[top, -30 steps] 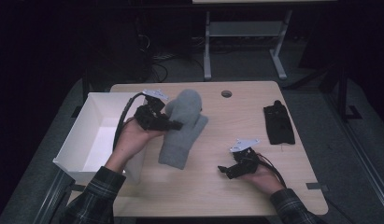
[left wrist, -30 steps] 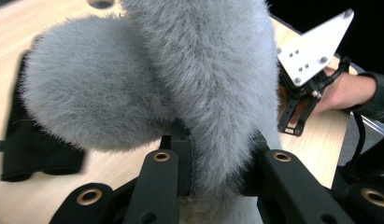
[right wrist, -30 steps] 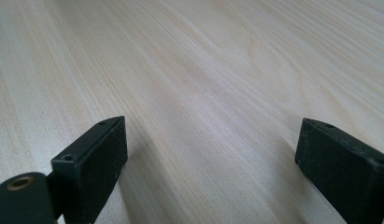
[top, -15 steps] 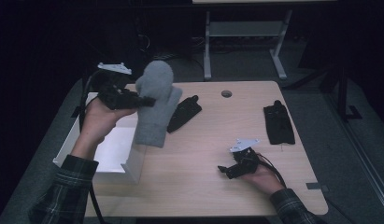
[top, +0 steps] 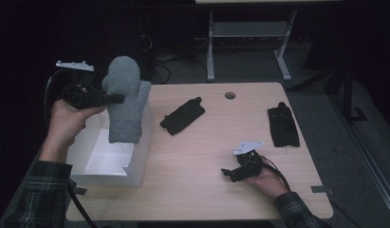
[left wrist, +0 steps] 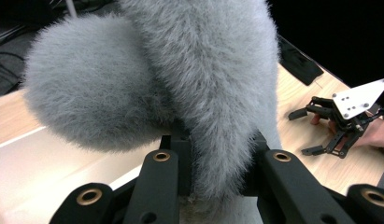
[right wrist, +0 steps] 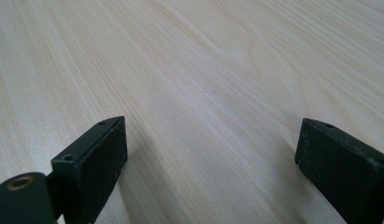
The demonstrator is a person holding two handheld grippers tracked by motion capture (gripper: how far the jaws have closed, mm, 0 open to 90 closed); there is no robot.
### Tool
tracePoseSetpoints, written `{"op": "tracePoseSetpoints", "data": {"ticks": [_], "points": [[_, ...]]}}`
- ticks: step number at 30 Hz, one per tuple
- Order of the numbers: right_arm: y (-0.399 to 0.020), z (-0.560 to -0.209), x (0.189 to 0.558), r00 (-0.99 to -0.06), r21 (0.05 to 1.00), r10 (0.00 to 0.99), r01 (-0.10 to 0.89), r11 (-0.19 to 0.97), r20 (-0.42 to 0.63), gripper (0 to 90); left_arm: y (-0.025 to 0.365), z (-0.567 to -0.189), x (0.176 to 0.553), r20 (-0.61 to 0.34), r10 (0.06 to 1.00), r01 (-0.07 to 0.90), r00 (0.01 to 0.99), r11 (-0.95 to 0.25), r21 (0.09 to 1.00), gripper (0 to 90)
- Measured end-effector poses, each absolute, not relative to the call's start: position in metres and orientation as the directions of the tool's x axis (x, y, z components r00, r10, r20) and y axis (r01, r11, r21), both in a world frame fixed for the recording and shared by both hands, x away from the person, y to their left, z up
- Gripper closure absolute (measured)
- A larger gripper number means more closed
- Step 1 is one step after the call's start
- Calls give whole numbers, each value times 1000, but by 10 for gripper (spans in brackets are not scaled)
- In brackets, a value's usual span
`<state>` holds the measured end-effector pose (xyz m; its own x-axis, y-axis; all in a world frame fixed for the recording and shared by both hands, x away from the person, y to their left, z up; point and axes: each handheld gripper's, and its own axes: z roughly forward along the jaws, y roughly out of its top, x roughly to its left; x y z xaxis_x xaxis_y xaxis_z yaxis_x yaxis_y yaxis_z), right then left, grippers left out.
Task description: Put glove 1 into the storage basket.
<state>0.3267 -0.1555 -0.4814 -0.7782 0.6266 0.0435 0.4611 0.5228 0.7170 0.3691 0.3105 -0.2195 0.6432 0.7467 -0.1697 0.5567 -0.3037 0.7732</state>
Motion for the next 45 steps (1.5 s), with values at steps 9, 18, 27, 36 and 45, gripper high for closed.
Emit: {"op": "tracePoseSetpoints", "data": {"ticks": [9, 18, 27, 36, 45], "points": [[-155, -481, 327, -777, 717, 628, 462, 522, 44, 91, 346, -242, 367, -183, 792, 616, 582, -282, 736, 738], [-155, -481, 327, -776, 717, 629, 463, 522, 43, 91, 356, -303, 374, -249, 803, 703, 541, -270, 658, 735], [-155, -481, 327, -776, 717, 629, 462, 522, 43, 91, 357, -351, 384, -248, 819, 760, 517, -306, 573, 732], [-155, -481, 327, -775, 717, 630, 463, 521, 42, 91, 356, -382, 398, -268, 824, 798, 500, -317, 513, 727], [-155, -481, 327, -775, 717, 631, 463, 521, 43, 91, 353, -416, 413, -285, 838, 837, 466, -313, 450, 646]]}}
